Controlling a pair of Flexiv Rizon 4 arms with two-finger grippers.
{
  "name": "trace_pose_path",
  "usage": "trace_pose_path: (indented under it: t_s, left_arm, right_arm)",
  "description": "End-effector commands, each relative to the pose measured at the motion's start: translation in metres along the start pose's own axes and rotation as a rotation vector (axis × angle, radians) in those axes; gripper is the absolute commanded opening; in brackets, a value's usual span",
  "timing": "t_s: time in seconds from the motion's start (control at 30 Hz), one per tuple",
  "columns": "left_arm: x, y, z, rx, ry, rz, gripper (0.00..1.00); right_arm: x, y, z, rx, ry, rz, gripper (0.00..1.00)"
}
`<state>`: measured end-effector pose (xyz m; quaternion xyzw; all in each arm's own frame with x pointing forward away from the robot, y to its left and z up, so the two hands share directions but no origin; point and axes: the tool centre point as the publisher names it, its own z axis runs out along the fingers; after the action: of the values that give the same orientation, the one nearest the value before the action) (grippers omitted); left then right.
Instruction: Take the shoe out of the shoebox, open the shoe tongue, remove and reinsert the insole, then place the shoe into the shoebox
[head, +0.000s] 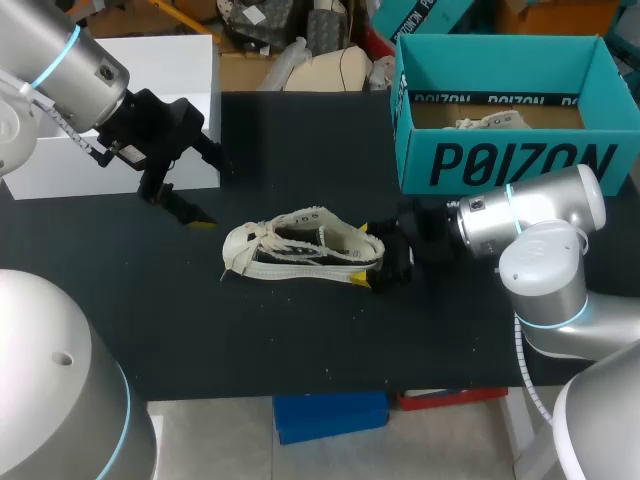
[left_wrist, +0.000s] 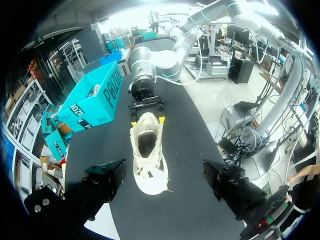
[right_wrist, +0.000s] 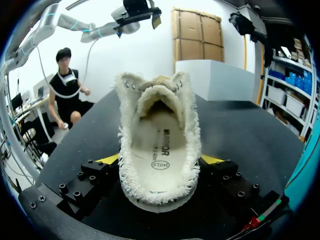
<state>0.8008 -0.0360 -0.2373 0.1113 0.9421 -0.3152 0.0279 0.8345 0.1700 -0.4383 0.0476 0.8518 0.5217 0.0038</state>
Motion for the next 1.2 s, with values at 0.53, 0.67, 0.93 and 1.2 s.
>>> trace_pose_path:
  t_s: [0.53, 0.67, 0.93, 1.2]
  left_arm:
    - [0.01, -0.015, 0.013, -0.212, 0.088, -0.089, 1.0]
    - [0.018, -0.017, 0.029, -0.353, 0.207, -0.183, 1.0]
    - [0.018, -0.012, 0.039, -0.424, 0.207, -0.337, 1.0]
    - [0.018, -0.012, 0.039, -0.424, 0.207, -0.337, 1.0]
  right_arm:
    - [-0.004, -0.002, 0.004, 0.001, 0.009, 0.001, 0.0]
    - [-0.004, -0.002, 0.004, 0.001, 0.009, 0.001, 0.0]
    - [-0.004, -0.002, 0.004, 0.001, 0.009, 0.001, 0.0]
    - [-0.004, -0.002, 0.004, 0.001, 0.009, 0.001, 0.0]
